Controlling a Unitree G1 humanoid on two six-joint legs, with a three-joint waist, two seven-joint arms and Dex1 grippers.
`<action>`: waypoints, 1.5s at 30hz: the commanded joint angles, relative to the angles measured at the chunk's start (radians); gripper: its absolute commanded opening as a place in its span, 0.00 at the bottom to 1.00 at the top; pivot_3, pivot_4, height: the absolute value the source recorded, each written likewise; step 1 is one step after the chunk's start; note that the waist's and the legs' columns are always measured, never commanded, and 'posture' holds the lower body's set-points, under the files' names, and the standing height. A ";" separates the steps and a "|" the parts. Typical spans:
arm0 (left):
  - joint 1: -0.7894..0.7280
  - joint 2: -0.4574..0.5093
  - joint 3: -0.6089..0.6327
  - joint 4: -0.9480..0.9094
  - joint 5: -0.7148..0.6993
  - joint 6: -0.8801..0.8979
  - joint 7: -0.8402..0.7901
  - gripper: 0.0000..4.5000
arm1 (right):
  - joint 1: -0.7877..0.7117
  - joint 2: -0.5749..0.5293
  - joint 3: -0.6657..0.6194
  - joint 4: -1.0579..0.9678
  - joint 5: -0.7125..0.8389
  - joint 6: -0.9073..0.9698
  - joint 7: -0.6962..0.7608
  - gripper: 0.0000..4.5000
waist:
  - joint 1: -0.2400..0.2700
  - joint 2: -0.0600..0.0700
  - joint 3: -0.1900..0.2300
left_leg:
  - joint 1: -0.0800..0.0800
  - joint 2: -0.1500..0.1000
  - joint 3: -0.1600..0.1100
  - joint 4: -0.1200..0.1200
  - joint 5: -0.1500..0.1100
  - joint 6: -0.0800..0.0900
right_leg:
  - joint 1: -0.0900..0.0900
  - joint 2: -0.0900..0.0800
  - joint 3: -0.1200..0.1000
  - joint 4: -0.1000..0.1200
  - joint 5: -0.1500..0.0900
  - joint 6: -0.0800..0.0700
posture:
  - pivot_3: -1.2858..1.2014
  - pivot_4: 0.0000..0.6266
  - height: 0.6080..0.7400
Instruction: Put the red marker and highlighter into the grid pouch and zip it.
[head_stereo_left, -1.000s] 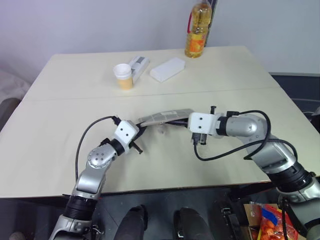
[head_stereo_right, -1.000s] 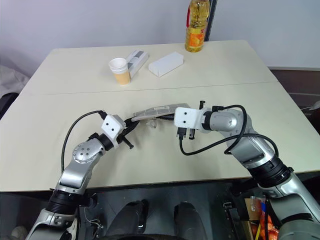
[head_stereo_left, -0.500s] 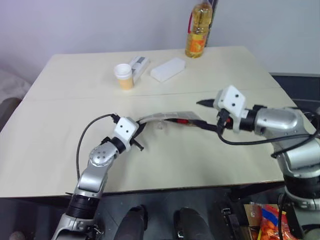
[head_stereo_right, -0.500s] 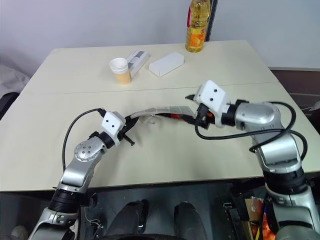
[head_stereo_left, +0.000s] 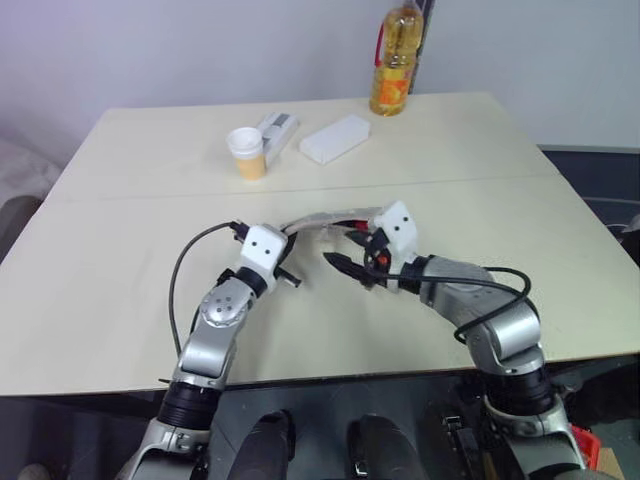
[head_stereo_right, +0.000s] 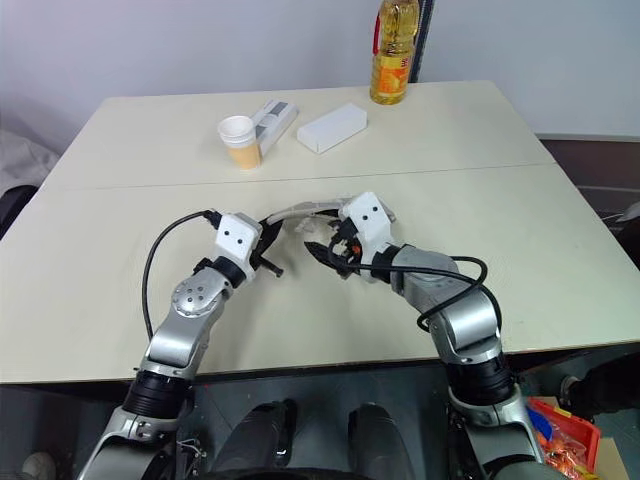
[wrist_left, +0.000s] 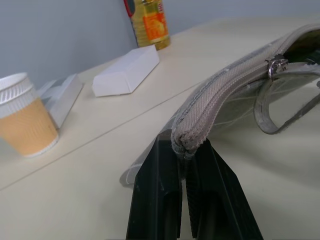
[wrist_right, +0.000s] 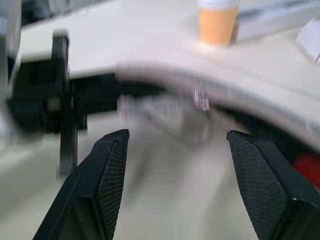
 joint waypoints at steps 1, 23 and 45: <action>-0.029 -0.007 0.000 -0.010 0.005 -0.032 0.010 0.00 | -0.039 0.052 -0.001 0.030 -0.005 -0.032 -0.055 0.71 | -0.001 0.000 0.000 | 0.000 0.000 0.000 0.000 0.000 0.000 | 0.000 0.000 0.000 0.000 0.000 0.000 | 0.52 0.24 1.00; -0.036 0.075 0.070 0.047 -0.009 -0.076 0.018 0.00 | -0.033 -0.056 -0.083 0.008 0.030 0.005 -0.049 0.01 | -0.001 0.000 0.000 | 0.000 0.000 0.000 0.000 0.000 0.000 | -0.001 0.000 0.000 0.000 0.000 0.000 | 0.52 0.24 1.00; 0.070 0.173 0.144 0.019 -0.095 -0.062 -0.051 0.08 | 0.011 -0.270 -0.177 0.096 0.048 -0.092 0.050 0.12 | -0.002 0.000 0.000 | 0.000 0.000 0.001 -0.001 0.000 0.000 | 0.000 0.000 0.000 0.000 0.000 0.000 | 0.52 0.24 1.00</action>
